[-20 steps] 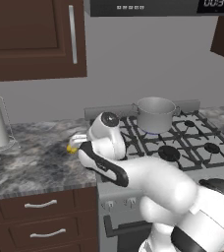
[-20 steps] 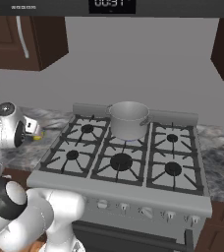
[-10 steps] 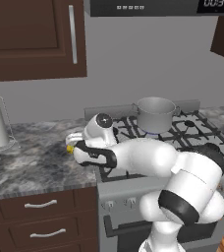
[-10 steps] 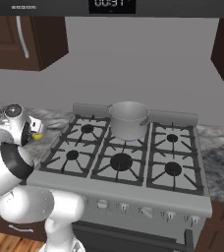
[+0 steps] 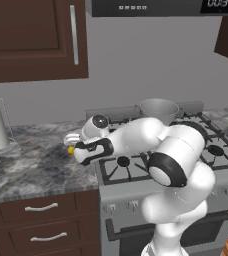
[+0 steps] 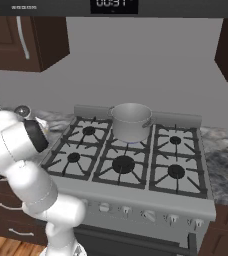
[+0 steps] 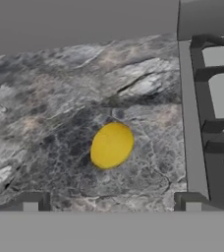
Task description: Turn on the burner for the pot on the stove. Wait thirty seconds for the pot to heat up. Then add the lemon to the pot.
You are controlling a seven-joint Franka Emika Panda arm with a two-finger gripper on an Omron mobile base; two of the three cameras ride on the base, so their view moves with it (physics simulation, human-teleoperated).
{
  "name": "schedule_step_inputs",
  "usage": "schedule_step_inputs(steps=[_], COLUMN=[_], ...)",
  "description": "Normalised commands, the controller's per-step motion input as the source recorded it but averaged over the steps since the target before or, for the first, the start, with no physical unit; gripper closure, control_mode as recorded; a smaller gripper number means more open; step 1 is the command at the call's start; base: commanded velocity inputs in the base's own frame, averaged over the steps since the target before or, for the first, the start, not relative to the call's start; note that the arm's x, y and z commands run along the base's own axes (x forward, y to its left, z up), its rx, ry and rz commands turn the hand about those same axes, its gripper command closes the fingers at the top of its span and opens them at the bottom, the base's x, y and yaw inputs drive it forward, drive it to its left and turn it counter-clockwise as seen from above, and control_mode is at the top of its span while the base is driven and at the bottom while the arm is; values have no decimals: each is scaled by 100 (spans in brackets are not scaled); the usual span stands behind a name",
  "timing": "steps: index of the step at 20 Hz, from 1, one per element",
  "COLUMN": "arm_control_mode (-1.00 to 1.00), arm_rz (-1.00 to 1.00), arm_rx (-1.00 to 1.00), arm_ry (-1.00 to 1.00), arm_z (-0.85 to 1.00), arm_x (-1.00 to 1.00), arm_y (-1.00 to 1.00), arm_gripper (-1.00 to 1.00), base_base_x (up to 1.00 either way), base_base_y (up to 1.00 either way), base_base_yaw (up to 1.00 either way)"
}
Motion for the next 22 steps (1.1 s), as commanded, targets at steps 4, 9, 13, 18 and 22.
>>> schedule_step_inputs(steps=[4, 9, 13, 18, 22], arm_control_mode=[-100, -100, -100, -100, -100], arm_rz=[0, 0, 0, 0, 0], arm_rx=[0, 0, 0, 0, 0], arm_ry=[4, 6, 3, 0, 0], arm_z=[-34, -17, 0, -11, -11], arm_x=[39, 16, 0, 8, 20], arm_y=[21, 15, 3, 0, 0], arm_gripper=[-100, -100, -100, -100, -100], base_base_x=[0, 0, 0, 0, 0], base_base_y=[0, 0, 0, 0, 0], base_base_yaw=[0, 0, 0, 0, 0])
